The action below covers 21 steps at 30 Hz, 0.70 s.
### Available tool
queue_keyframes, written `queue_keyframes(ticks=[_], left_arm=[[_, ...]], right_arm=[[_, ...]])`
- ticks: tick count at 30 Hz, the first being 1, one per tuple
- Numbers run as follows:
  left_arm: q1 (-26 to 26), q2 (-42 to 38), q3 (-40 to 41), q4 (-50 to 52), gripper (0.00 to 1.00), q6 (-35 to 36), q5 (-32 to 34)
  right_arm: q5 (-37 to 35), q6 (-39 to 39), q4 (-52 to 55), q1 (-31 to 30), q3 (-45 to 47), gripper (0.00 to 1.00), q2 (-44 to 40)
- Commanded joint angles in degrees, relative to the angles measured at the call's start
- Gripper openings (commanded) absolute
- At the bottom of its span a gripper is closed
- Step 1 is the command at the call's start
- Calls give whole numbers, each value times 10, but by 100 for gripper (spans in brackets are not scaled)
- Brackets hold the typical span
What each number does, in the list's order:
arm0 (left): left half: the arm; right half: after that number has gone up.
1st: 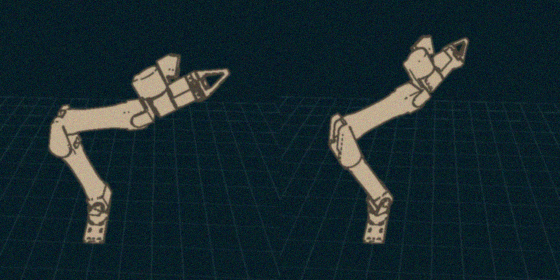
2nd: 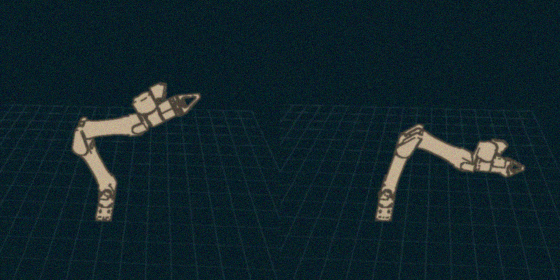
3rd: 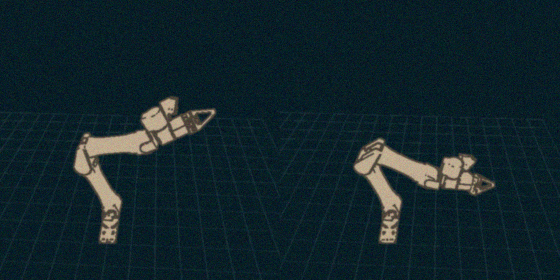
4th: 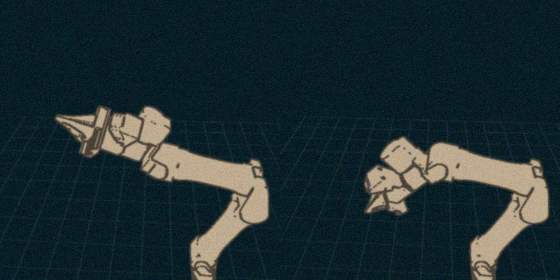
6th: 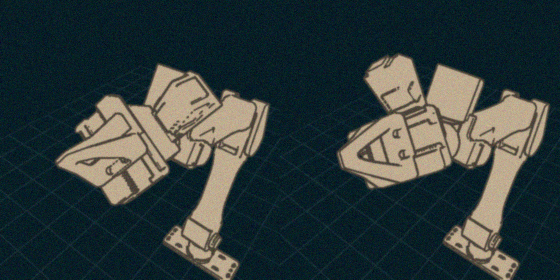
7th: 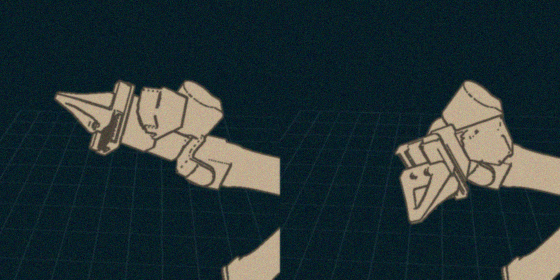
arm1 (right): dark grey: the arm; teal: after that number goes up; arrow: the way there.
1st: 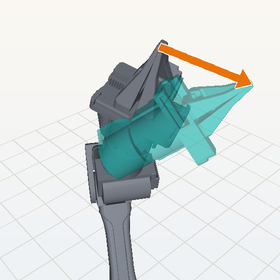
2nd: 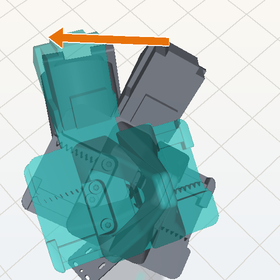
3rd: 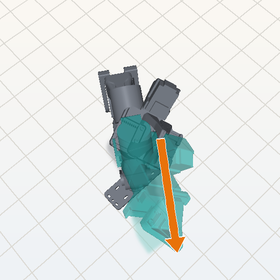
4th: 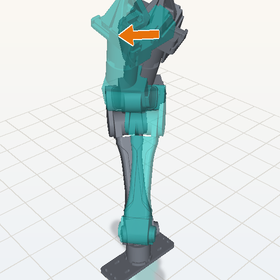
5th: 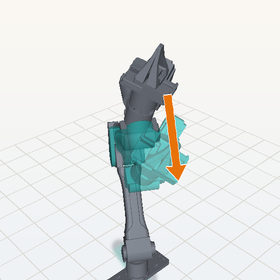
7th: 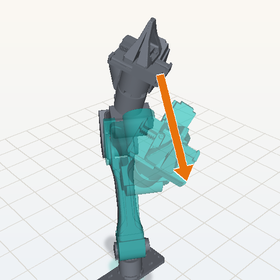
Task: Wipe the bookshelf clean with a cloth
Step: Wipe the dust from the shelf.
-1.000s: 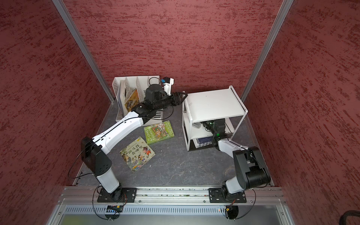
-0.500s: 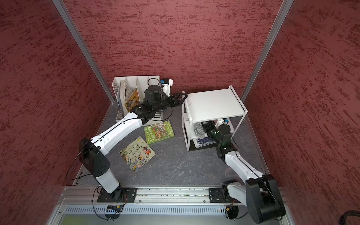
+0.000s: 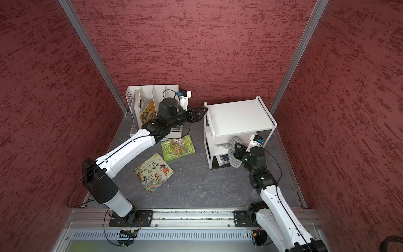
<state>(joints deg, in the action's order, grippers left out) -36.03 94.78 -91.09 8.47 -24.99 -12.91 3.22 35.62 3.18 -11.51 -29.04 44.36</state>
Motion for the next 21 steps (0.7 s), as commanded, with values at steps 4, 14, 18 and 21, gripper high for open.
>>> queue_keyframes(ticks=[4, 14, 18, 21], left_arm=[[-7, -5, 18, 36, 79, 18, -8], [-7, -9, 20, 46, 79, 24, -6], [-7, -9, 19, 49, 79, 25, -5], [-6, -8, 18, 50, 79, 26, -5]], right_arm=[[-136, -167, 30, 3, -32, 0, 6], [-232, -197, 54, 37, -51, 0, 26], [-224, -191, 64, 77, -52, 0, 27], [-211, -185, 69, 106, -52, 0, 25]])
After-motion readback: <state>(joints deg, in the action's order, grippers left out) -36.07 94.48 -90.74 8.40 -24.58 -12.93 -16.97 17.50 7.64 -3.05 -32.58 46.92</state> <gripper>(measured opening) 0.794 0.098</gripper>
